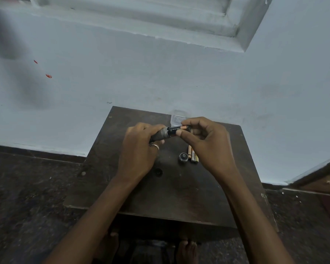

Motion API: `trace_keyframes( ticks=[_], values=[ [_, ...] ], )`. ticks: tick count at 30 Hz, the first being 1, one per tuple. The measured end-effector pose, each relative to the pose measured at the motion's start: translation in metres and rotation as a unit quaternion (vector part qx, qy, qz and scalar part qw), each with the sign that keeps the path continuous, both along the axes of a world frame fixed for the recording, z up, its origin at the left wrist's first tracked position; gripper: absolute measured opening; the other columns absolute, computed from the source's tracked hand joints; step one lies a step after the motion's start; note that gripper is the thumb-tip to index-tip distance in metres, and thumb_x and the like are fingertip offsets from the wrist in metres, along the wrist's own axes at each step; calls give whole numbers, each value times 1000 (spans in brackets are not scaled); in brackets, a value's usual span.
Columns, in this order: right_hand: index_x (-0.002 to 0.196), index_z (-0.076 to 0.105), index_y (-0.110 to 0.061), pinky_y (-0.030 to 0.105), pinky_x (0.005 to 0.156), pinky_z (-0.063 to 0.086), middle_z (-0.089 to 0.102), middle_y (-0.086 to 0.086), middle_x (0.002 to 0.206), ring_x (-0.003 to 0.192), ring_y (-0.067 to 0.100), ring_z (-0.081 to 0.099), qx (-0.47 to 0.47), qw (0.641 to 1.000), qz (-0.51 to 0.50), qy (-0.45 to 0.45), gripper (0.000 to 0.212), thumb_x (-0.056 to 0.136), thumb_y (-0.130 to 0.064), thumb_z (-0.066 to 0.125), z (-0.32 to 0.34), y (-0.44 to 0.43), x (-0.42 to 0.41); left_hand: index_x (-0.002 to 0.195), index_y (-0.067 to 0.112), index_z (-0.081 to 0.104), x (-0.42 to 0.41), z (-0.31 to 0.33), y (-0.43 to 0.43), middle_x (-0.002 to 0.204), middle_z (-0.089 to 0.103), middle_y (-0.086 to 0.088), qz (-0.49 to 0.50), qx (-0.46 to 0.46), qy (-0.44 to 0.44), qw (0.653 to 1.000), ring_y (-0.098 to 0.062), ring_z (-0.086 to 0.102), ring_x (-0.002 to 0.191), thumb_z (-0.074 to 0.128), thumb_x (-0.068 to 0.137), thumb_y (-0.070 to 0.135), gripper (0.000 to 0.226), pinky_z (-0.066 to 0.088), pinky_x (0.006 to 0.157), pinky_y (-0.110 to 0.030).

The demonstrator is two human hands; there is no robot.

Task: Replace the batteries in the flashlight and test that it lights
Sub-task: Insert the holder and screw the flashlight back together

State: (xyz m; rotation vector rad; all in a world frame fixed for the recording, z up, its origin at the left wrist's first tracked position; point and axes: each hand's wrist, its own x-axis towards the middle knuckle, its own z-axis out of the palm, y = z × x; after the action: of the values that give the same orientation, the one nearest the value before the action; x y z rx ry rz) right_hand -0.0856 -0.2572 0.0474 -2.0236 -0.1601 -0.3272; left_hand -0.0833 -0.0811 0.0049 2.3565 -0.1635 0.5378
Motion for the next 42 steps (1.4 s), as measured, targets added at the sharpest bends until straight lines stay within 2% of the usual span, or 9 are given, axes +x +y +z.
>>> trace_keyframes(
  ticks=[4, 8, 13, 19, 24, 30, 34, 37, 42],
  values=[
    [104, 76, -19, 19, 75, 55, 75, -10, 81, 79, 7, 72, 8, 1000, 1, 11, 24, 80, -21, 82, -1, 0, 0, 118, 29, 70, 0, 0, -1, 100, 67, 2, -8, 9, 1, 1000, -22, 57, 92, 78, 79, 18, 41, 42, 77, -29],
    [111, 73, -17, 21, 80, 58, 76, -11, 91, 83, 2, 72, 24, 999, 16, 21, 32, 80, -16, 82, 1, -1, 0, 116, 27, 69, -1, 1, -1, 103, 68, 1, -10, -19, 3, 1000, -22, 59, 92, 78, 79, 18, 39, 49, 79, -35],
    [113, 72, -20, 33, 84, 61, 77, -4, 99, 89, 10, 74, 45, 998, 27, 25, 29, 85, -12, 77, 1, -2, 0, 117, 29, 68, 0, -1, -1, 105, 68, 5, -11, -37, 20, 999, -19, 61, 95, 77, 80, 23, 38, 51, 83, -41],
    [116, 73, -18, 16, 75, 55, 75, -9, 95, 83, 0, 70, -2, 999, 28, -17, 29, 88, -14, 75, 0, -1, 0, 117, 27, 68, 0, -1, -1, 105, 67, 4, -27, -39, 33, 998, -16, 59, 93, 77, 81, 22, 37, 51, 82, -39],
    [116, 74, -21, 21, 78, 57, 75, -12, 98, 86, 2, 70, -13, 999, 32, -34, 28, 88, -16, 74, 1, -2, 1, 119, 26, 67, -1, 2, -2, 109, 67, 4, -48, -51, 37, 997, -14, 59, 95, 75, 84, 20, 36, 49, 83, -32],
    [118, 73, -24, 30, 80, 59, 73, -16, 102, 92, 4, 69, -37, 998, 50, -33, 28, 92, -15, 69, 3, -4, 2, 120, 26, 67, -2, 5, -1, 109, 67, 5, -64, -55, 52, 995, -11, 59, 94, 74, 85, 18, 36, 39, 76, -10],
    [118, 73, -24, 36, 78, 59, 72, -17, 99, 91, 6, 68, -47, 997, 51, -29, 27, 93, -16, 68, 3, -6, 2, 119, 25, 67, -3, 5, -2, 107, 66, 5, -80, -47, 57, 994, -11, 59, 92, 74, 85, 18, 35, 39, 76, -10],
    [116, 73, -25, 35, 76, 58, 71, -17, 93, 86, 6, 68, -51, 997, 39, -36, 26, 92, -18, 69, 3, -5, 2, 120, 23, 67, -3, 5, -3, 108, 66, 4, -83, -41, 61, 994, -11, 58, 93, 73, 86, 19, 35, 37, 74, -8],
    [113, 75, -26, 25, 71, 56, 63, -38, 79, 74, 0, 64, -58, 997, 41, -42, 26, 89, -18, 73, 4, -5, 2, 119, 22, 67, -3, 5, -2, 108, 66, 6, -83, -52, 59, 993, -7, 57, 93, 74, 85, 18, 34, 35, 73, -2]
  ],
)
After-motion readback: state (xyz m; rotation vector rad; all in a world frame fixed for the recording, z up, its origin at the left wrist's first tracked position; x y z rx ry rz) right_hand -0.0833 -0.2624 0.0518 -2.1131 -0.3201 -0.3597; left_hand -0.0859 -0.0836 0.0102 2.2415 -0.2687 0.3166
